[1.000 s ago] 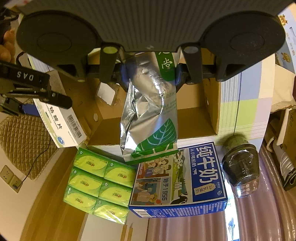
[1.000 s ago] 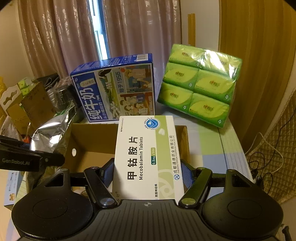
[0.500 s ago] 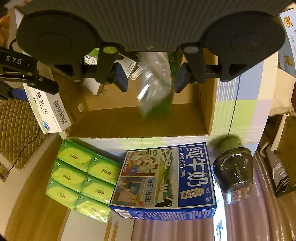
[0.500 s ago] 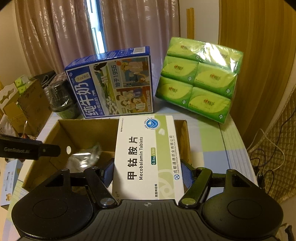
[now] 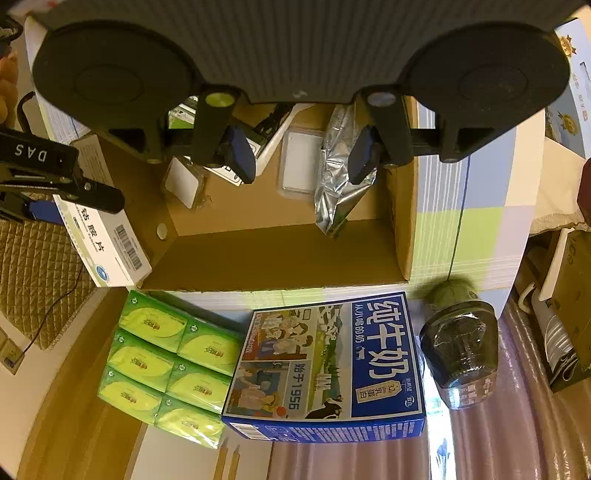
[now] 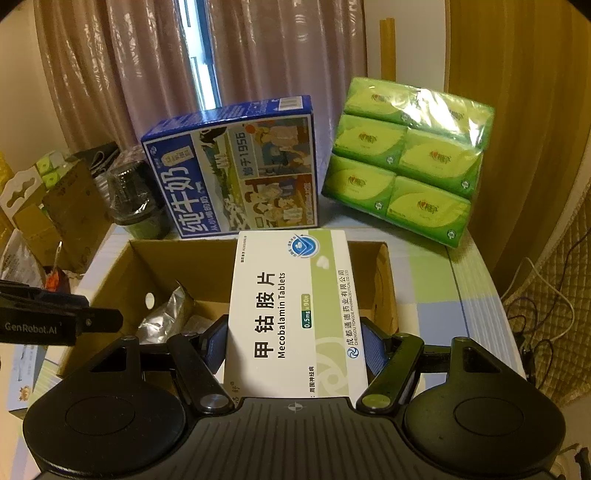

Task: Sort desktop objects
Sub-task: 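Open both tools to drop the tablets box and foil bag into the cardboard box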

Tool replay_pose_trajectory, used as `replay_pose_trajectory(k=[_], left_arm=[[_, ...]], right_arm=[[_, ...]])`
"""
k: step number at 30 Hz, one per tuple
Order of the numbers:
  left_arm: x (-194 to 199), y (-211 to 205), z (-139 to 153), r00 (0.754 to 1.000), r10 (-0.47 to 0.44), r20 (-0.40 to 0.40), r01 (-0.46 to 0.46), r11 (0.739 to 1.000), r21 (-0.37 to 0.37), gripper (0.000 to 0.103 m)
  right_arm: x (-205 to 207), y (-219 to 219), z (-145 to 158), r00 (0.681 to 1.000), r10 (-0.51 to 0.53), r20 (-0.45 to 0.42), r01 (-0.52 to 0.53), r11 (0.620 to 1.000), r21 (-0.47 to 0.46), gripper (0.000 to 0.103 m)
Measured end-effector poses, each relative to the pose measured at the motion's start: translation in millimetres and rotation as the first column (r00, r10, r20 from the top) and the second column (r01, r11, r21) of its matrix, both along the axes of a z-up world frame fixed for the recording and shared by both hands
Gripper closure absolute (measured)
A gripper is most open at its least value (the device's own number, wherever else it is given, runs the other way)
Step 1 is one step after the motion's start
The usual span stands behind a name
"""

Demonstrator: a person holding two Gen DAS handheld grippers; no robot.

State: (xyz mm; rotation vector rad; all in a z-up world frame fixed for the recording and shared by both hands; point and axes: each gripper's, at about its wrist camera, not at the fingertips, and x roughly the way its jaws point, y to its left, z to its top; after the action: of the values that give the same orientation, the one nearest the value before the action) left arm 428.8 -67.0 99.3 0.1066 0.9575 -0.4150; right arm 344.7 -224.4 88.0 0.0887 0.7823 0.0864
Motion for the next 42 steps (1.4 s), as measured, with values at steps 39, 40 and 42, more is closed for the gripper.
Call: replay_pose_trajectory(k=[39, 40, 42], left_arm=[[-36, 10, 17, 1.0, 0.01, 0.02, -0.009, 1.0, -0.028, 0.024], [-42, 10, 19, 1.0, 0.01, 0.022, -0.009, 0.999, -0.032, 0.024], [-54, 10, 24, 1.0, 0.008, 0.028, -0.006, 0.999, -0.037, 0.019]], right_arm=[[-42, -28, 21, 0.997, -0.041, 0.065, 0.037, 0.997, 0.061, 0.006], [-49, -28, 22, 0.997, -0.038, 0.063, 0.034, 0.998, 0.06, 0.005], [-64, -27, 25, 0.998, -0.027, 0.06, 0.024, 0.998, 0.05, 0.002]])
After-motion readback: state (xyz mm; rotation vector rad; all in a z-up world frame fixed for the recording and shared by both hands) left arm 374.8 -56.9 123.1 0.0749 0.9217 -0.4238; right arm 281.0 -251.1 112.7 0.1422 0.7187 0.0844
